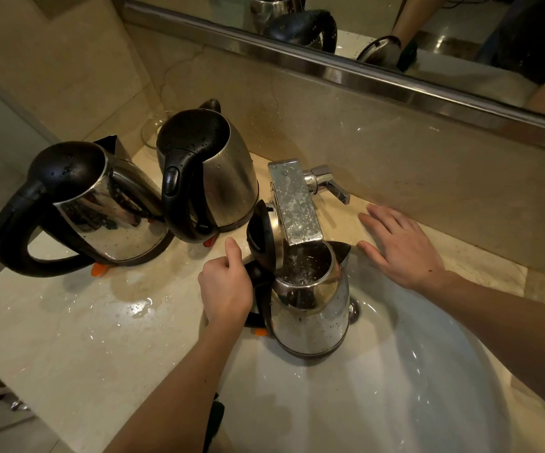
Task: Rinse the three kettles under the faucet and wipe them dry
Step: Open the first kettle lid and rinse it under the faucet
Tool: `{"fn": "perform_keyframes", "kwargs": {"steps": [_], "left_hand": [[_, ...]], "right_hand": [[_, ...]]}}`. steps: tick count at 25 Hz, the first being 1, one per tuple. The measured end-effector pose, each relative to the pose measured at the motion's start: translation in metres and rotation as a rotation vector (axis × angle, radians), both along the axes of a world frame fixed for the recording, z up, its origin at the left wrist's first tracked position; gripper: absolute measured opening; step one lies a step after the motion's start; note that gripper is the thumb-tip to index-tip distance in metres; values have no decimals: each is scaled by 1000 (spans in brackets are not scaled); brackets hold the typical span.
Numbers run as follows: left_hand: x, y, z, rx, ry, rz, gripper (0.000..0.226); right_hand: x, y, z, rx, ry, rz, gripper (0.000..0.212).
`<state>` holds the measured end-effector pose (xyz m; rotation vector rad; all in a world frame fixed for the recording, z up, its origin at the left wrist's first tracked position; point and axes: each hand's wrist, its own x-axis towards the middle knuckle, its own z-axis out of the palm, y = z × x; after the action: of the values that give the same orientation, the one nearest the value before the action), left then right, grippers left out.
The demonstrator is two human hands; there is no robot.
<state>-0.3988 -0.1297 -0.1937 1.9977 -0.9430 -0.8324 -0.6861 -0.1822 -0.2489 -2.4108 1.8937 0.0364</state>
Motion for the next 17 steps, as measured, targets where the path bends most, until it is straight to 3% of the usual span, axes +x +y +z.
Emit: {"fn": "perform_keyframes", "kwargs": {"steps": [17], "left_hand": [[0, 0, -1, 5, -9, -7, 62]], "right_hand": [[1, 0, 1, 7, -19, -4, 71]]}}
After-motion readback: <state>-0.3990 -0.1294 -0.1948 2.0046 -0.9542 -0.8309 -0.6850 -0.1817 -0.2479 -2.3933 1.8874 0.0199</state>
